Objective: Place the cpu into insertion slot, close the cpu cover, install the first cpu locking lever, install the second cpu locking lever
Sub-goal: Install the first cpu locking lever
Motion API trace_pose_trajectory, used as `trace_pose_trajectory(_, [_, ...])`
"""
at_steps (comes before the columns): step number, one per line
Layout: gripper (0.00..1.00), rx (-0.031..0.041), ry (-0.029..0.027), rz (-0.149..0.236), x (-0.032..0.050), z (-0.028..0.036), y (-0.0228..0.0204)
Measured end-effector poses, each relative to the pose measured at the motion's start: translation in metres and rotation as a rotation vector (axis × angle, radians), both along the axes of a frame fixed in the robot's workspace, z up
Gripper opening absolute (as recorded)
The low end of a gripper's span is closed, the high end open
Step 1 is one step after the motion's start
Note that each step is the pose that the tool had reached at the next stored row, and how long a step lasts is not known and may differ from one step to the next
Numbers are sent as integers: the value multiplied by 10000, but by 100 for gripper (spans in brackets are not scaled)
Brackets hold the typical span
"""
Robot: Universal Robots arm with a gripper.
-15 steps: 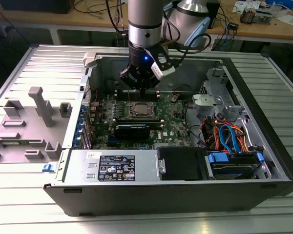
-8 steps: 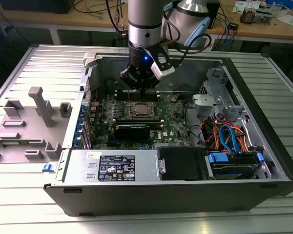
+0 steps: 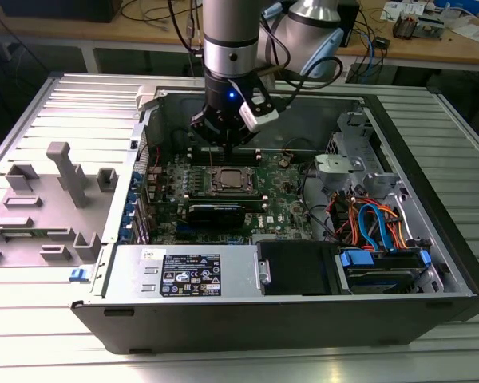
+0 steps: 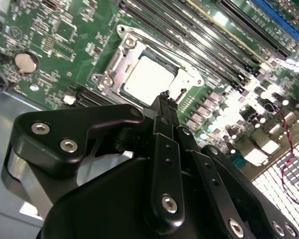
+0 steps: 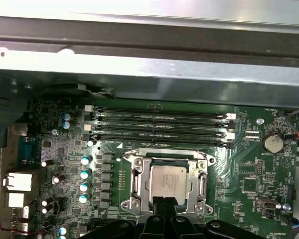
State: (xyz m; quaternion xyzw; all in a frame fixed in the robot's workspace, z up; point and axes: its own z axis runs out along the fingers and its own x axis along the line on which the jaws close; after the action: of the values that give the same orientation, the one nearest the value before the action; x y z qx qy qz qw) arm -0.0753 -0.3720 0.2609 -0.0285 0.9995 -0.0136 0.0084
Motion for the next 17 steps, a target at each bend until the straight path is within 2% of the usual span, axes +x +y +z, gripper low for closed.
trace_pose_trajectory(5, [11, 0, 0, -1, -161, -2, 0])
trace_pose_trajectory(13, [11, 0, 0, 1, -251, -3, 0])
trace_pose_trajectory(17, [11, 0, 0, 0, -255, -3, 0])
